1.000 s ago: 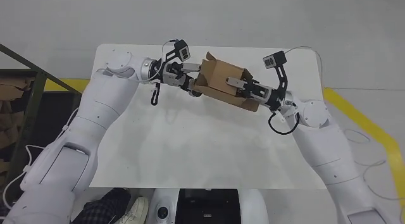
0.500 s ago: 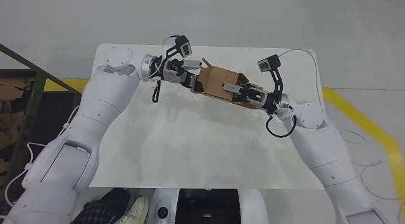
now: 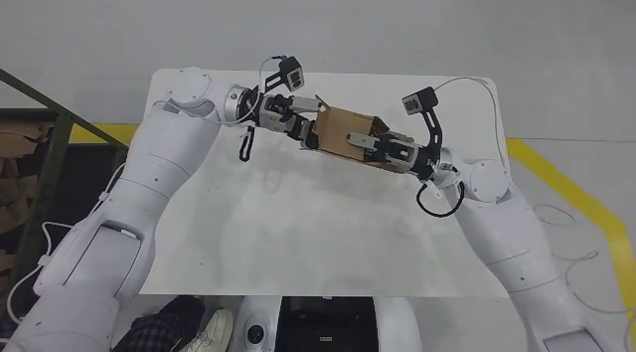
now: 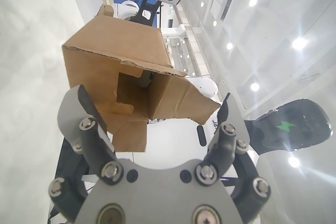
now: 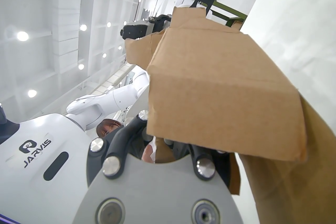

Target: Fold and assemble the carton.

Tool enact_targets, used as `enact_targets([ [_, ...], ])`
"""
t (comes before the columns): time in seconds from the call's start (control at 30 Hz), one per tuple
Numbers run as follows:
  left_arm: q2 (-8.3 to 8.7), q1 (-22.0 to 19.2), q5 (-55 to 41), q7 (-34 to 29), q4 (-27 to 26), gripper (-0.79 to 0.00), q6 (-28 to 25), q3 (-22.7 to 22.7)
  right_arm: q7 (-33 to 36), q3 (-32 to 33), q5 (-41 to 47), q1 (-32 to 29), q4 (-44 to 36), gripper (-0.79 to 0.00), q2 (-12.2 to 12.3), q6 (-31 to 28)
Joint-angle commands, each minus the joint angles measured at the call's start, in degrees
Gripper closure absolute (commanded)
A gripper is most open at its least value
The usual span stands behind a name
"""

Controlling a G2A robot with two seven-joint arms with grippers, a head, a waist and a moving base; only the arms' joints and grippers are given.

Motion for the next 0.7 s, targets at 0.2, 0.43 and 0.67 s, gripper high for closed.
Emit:
enact_targets([
  [0.2, 0.38, 0.3, 0.0, 0.0, -0.5, -0.785, 0.0, -0.2, -0.3, 0.7, -0.2, 0.4, 0.5, 0.000, 0.0, -0.1],
  [0.43, 0.80, 1.1, -1.3, 0.2, 0.7, -0.785, -0.6, -2.3, -1.0, 2.1, 0.0, 0.2, 1.0, 0.000, 0.2, -0.3],
  [0.67, 0.97, 1.7, -1.1, 0.0, 0.0, -0.785, 0.2, -2.9, -1.5, 3.0, 0.1, -0.1, 0.9, 0.000, 0.3, -0.2],
])
